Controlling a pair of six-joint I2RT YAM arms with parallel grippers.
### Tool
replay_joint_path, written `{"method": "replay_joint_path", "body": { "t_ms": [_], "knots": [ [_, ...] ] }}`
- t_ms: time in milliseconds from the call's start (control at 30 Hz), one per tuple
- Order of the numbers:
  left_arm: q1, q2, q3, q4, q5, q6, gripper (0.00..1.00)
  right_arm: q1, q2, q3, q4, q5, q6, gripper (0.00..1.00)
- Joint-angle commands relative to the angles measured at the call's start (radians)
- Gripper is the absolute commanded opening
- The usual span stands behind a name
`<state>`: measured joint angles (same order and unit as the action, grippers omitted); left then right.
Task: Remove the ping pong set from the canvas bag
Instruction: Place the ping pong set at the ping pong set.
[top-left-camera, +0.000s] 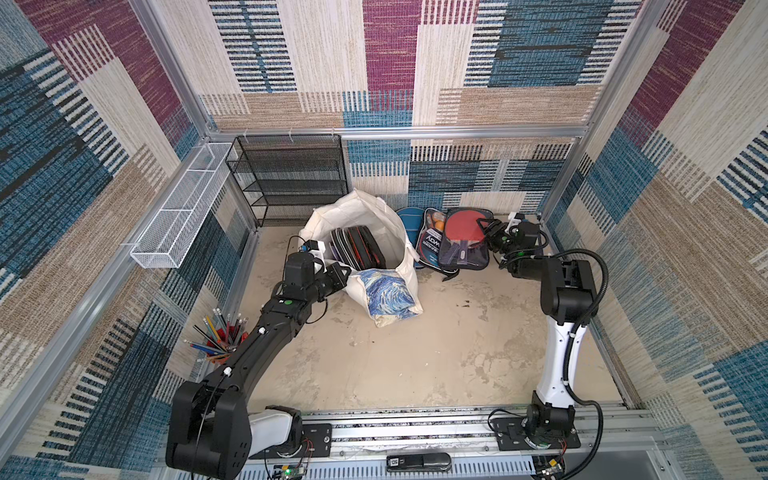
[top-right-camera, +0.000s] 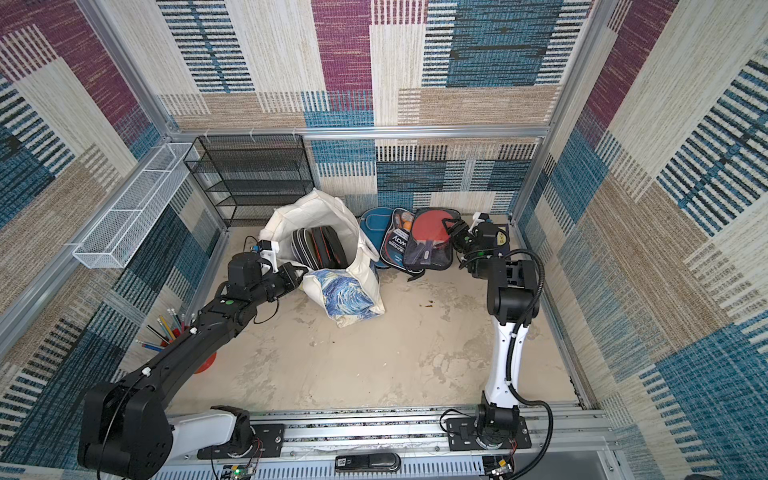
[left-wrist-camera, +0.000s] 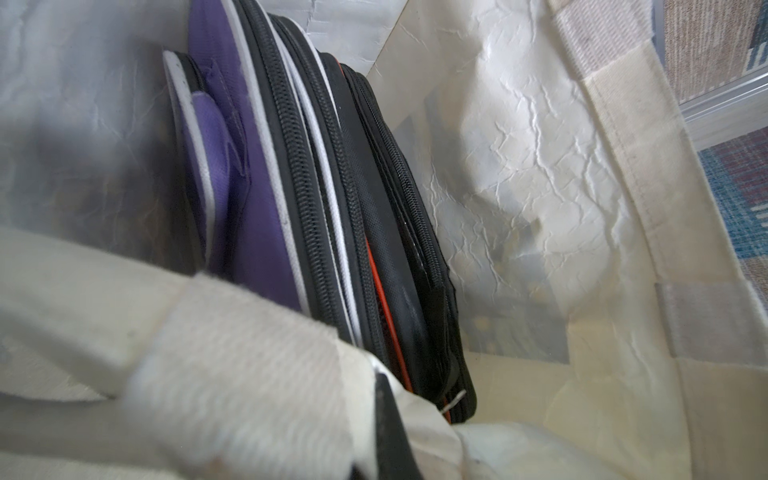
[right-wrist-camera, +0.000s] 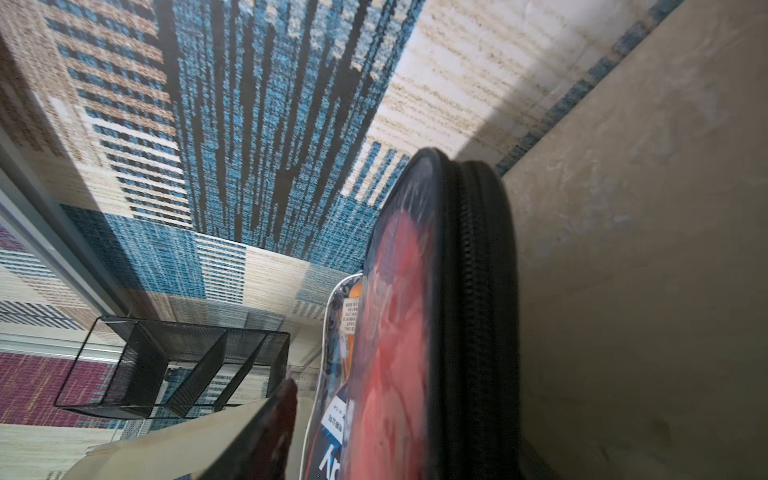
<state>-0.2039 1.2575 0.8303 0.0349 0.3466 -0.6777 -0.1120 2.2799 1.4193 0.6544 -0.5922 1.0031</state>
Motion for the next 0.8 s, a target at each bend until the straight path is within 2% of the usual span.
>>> {"method": "replay_joint_path", "body": {
  "t_ms": [0, 367, 533, 767],
  "knots": [
    [0.001, -0.008, -0.003, 0.015, -0.016, 0.021, 0.0, 0.0, -0.005, 0.019, -0.048, 0.017, -0.079, 0.72],
    [0.0, -0.009, -0.002, 0.019, -0.01, 0.016, 0.0, 0.025, 0.005, 0.107, -0.331, 0.118, -0.263, 0.87],
    [-0.001, -0.014, -0.005, 0.019, -0.009, 0.01, 0.0, 0.057, 0.029, 0.175, -0.468, 0.191, -0.34, 0.89],
    [-0.002, -0.046, -0.007, -0.007, -0.021, 0.026, 0.0, 0.075, 0.034, 0.208, -0.557, 0.274, -0.376, 0.93]
  ]
}}
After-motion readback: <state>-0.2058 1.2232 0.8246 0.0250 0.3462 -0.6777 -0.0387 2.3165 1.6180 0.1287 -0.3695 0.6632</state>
